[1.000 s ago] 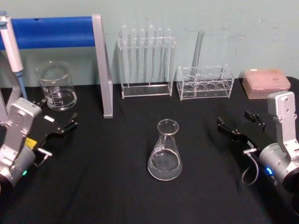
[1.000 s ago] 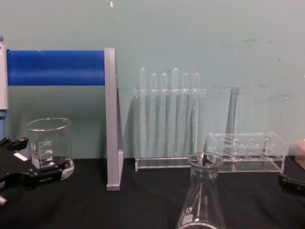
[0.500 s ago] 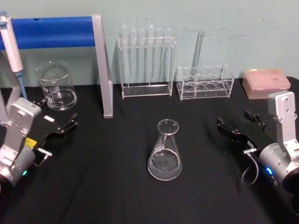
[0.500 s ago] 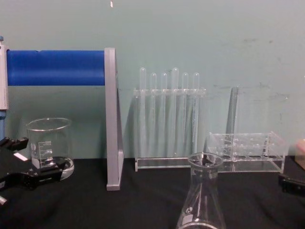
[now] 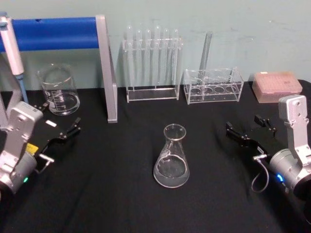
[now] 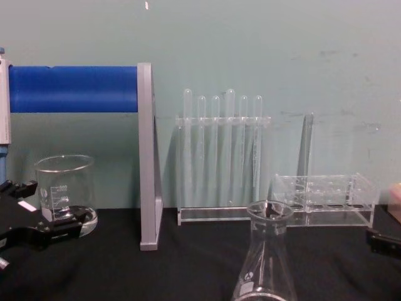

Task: Grasp the erlenmeyer flask with one hand, shake it three times, then place it back.

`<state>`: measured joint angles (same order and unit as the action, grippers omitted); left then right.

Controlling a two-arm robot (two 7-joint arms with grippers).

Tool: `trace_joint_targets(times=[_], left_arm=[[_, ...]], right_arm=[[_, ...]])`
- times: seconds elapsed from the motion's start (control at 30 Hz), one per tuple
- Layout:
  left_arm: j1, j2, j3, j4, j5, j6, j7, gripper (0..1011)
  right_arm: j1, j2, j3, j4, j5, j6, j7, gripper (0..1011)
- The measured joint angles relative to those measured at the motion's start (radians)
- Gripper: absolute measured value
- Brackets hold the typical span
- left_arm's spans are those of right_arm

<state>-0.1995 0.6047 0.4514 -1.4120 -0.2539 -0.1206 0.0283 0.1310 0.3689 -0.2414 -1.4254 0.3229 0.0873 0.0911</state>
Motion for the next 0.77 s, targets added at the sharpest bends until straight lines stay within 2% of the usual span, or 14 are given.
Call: trace_joint_targets(times=[0.77], left_arm=[[0.000, 0.000, 0.000, 0.000, 0.000, 0.000, 0.000, 1001]], right_arm=[[0.000, 0.000, 0.000, 0.000, 0.000, 0.000, 0.000, 1000]])
